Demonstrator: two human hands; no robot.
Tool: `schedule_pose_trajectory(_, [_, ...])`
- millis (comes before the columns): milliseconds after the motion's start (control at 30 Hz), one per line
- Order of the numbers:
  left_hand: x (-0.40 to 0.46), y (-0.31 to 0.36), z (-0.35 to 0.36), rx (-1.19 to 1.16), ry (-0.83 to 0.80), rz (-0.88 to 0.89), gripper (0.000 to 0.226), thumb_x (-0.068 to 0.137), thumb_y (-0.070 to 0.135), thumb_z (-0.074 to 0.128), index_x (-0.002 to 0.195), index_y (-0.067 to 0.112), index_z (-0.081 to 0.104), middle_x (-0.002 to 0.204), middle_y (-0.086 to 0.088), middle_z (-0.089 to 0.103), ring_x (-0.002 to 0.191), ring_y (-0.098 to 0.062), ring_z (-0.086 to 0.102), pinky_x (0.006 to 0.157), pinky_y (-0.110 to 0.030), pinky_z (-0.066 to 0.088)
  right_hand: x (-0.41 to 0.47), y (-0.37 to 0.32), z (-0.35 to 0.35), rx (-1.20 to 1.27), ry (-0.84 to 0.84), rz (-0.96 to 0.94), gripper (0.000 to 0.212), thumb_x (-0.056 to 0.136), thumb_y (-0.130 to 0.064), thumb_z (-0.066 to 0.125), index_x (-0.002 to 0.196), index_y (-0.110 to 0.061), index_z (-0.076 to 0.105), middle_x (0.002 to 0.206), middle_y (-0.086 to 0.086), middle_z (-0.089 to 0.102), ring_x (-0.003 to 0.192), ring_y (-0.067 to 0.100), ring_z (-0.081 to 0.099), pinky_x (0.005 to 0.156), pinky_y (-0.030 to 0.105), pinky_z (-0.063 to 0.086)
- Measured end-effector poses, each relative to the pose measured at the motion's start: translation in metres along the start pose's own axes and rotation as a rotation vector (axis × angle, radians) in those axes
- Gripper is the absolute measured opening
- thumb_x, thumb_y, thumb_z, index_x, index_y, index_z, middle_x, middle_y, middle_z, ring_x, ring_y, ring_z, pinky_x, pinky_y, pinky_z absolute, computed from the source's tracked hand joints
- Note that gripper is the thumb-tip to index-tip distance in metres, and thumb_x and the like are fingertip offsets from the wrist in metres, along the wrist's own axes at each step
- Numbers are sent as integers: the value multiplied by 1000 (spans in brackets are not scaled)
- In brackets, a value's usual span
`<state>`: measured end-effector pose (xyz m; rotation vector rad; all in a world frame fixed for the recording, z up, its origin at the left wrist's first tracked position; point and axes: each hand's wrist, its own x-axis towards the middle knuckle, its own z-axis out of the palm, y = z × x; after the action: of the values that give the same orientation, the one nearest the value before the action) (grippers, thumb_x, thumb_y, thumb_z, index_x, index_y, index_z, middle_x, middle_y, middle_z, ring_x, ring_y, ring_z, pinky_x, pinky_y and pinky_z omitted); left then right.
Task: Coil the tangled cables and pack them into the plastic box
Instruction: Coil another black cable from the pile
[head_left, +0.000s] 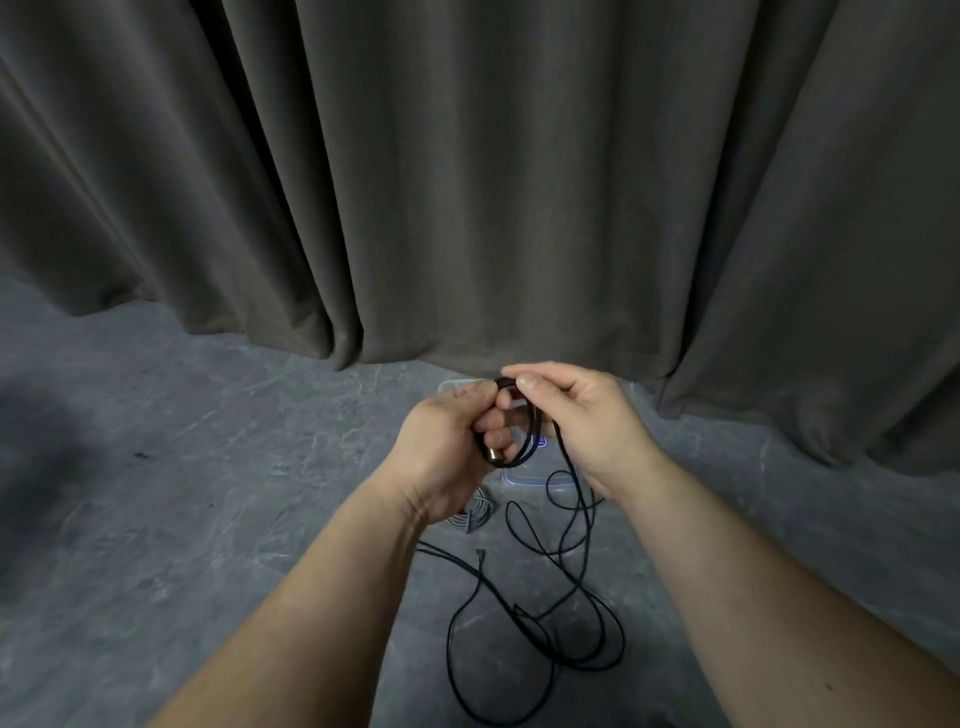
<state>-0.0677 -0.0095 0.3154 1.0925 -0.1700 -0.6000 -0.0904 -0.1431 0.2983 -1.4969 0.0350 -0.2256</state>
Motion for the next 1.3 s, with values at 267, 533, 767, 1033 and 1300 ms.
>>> schedule_pose_trajectory(267, [0,-2,4,100,6,71,32,104,14,32,86,4,56,60,-1,51,64,-12,56,65,-26,50,4,0,9,85,121,-3,12,93,-9,59,88,-5,69,60,-2,61,54,14,49,53,25,43])
schedule_pose_trajectory(533, [-1,-2,2,179,7,48,15,96,11,52,97,-1,61,68,-3,59,68,-14,63,65,-23,54,6,2,7,110,188,3,17,93,-9,58,79,-12,68,56,-7,61,51,6,50,53,21,43])
schedule_pose_trajectory(767, [-2,0,-1,119,-31,103,12,88,9,57,82,5,65,73,-5,70,72,-14,68,70,-25,56,10,4,6,295,196,65,30,93,-11,58,65,-18,68,62,4,51,57,17,43,52,28,41])
schedule_pose_trajectory(1033, [0,-2,-5,156,-82,177,18,94,15,53,79,6,52,63,-1,59,63,-12,61,73,-29,50,6,-5,4,407,43,190,19,99,-11,46,93,2,58,66,11,61,52,18,55,43,22,44])
schedule_pose_trajectory(1300, [-1,2,2,-29,-35,114,28,101,15,37,73,14,39,50,3,37,51,-13,44,68,-27,42,5,-1,6,277,135,184,22,98,-16,51,78,-10,58,69,6,58,62,16,53,56,28,49])
